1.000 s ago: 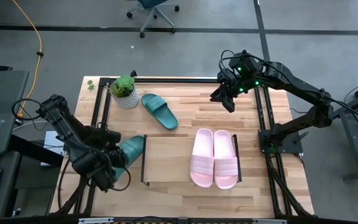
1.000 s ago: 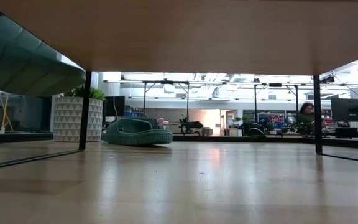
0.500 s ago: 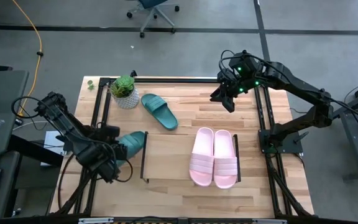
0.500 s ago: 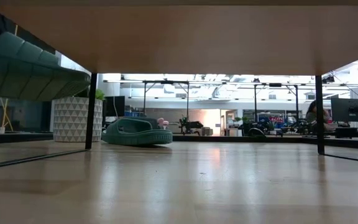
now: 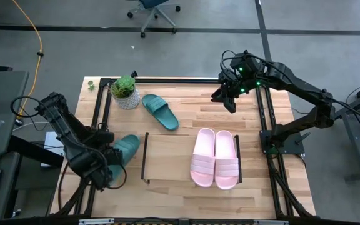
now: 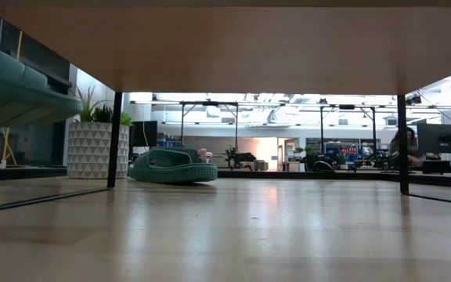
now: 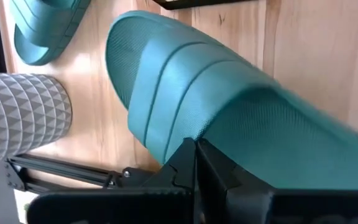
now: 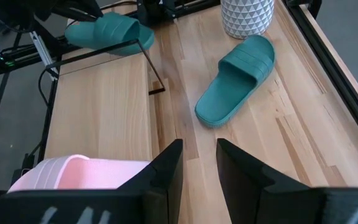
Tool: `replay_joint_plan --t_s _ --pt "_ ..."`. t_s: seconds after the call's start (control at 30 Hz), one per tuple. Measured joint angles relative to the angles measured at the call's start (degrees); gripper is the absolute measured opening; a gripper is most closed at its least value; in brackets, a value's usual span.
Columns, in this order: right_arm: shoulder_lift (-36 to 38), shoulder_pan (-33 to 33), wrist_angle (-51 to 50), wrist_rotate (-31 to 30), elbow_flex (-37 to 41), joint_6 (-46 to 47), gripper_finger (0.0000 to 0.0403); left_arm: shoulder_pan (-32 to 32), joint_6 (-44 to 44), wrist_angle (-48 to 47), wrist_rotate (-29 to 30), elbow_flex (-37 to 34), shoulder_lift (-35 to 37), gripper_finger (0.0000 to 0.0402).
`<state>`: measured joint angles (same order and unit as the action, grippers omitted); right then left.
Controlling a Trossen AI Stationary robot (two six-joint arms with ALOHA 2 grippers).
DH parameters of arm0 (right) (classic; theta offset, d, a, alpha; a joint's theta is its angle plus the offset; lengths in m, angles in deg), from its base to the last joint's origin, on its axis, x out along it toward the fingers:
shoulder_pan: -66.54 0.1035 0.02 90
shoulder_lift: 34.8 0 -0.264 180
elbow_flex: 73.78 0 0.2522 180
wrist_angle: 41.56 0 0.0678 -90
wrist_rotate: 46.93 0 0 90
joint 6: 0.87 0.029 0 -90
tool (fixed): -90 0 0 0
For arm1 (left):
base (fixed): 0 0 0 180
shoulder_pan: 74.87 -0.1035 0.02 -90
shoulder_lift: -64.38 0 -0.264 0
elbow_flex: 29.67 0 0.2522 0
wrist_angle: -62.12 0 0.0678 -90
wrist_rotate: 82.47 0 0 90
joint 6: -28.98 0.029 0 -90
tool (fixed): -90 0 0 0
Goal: Pick and place slides into the shelf
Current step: Put the bottom green slide on the shelf
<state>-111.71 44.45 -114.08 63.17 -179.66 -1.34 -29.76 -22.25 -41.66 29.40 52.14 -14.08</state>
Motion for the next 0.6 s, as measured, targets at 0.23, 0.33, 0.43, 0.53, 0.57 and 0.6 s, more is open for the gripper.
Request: replay_joint_plan --t_s 0.23,0.33,0.43,0.53,0.57,0.6 --pt "0.00 0.00 0.00 0.00 0.00 0.11 0.0087 -0.09 -3.17 0.00 -0.44 0.00 -0.02 0.0000" --pt "0.00 -0.02 0.00 0.00 0.00 0.16 0.0087 -0.09 -4.11 0.00 -0.44 0.00 -0.02 0.0000" --pt "0.00 -0.02 -0.02 0.00 0.00 0.04 0.0087 -0.09 -4.15 0.00 0.14 0.00 -0.02 0.0000" --pt "0.00 0.00 -0.02 0.00 0.00 0.01 0.0087 -0.09 -4.20 0.00 0.99 0.00 -0.12 0.0000" --pt "0.00 0.00 -0.02 0.00 0.00 0.00 0.0087 -0.09 -4.47 -0.02 1.75 0.00 -0.32 0.0000" --pt "0.00 -0.02 -0.02 0.00 0.00 0.00 0.0087 -0.09 -4.56 0.00 2.36 0.00 -0.46 0.0000"
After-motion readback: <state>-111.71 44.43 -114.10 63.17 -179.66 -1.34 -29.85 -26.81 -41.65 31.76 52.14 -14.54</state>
